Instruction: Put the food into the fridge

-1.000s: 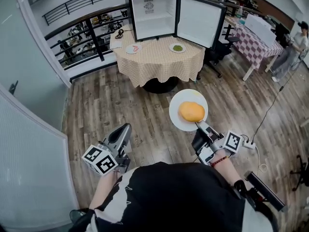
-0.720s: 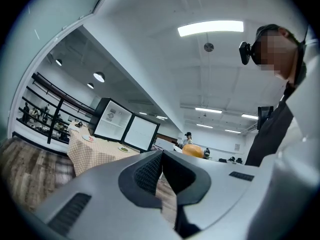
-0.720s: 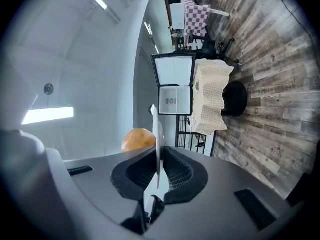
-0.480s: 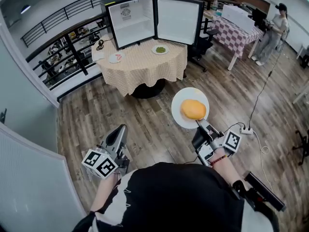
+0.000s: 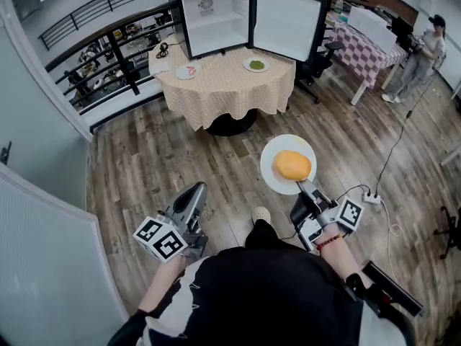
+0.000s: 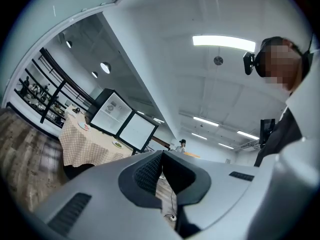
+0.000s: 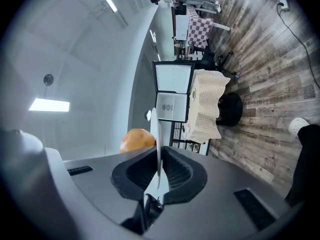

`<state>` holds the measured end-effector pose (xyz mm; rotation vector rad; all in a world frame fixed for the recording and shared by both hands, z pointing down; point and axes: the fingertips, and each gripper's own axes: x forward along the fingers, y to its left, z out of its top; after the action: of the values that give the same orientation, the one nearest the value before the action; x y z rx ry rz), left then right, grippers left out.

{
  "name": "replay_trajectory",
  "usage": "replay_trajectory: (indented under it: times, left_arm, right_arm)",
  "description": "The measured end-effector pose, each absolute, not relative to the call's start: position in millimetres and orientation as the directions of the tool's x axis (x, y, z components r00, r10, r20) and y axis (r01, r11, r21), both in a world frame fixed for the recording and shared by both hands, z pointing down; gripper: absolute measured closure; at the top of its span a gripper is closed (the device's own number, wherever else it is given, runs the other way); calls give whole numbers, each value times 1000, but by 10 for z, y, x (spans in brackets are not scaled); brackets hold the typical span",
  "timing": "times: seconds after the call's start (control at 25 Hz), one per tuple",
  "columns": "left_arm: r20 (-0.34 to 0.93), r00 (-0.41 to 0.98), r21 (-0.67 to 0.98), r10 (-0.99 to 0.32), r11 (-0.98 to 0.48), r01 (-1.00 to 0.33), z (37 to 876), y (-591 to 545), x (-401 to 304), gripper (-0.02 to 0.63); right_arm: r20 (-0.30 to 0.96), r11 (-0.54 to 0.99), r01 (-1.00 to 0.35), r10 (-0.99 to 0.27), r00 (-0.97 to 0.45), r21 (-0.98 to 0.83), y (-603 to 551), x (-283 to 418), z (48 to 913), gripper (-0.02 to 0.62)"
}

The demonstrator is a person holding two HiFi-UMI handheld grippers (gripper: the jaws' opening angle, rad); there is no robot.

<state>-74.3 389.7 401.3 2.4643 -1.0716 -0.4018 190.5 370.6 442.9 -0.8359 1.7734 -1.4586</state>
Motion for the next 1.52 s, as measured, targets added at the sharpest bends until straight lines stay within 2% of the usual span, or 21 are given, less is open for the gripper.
replay_trajectory:
  times: [0.44, 0.64, 1.52]
  left_arm:
    - [-31, 615, 434, -788, -565, -702, 4200, 3550, -831, 592]
    - [-34, 593, 419, -805, -550, -722, 4159, 3119, -842, 592]
    - [-52, 535, 405, -843, -507, -761, 3913, 887, -610, 592]
  right_arm:
    - [-134, 174, 2, -754, -644, -985, 3018, 1586, 4523, 566]
    - [-121, 189, -30, -733, -669, -982, 2510, 1622, 4522, 566]
    - [-125, 215, -26, -658, -742, -976, 175, 1781, 4302, 566]
